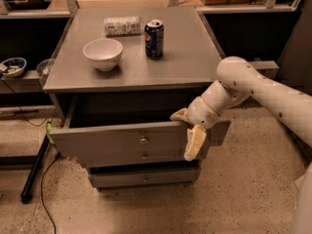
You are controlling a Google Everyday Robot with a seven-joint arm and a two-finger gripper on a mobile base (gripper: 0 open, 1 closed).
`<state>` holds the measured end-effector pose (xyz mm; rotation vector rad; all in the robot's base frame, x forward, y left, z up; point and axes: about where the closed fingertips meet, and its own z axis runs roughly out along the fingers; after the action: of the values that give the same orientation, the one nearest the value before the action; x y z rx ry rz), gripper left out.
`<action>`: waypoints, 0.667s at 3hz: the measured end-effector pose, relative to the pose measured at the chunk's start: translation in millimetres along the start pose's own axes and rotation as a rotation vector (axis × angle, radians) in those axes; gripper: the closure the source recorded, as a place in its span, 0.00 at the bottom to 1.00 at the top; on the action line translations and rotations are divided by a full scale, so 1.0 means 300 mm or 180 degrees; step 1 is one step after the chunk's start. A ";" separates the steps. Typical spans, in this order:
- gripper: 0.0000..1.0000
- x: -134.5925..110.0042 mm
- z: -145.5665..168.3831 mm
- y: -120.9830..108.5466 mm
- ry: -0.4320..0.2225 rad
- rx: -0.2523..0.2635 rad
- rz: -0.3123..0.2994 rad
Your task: Open top drawer
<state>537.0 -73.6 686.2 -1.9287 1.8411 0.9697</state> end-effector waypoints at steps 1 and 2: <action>0.00 -0.005 -0.004 0.096 -0.0135 -0.0181 -0.0088; 0.00 -0.022 -0.061 0.284 -0.0236 -0.0325 -0.0244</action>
Offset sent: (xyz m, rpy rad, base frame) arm -0.0819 -0.0209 0.0426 0.1240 0.0468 0.1209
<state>460.1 -91.4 723.4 -1.9782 1.6945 1.1145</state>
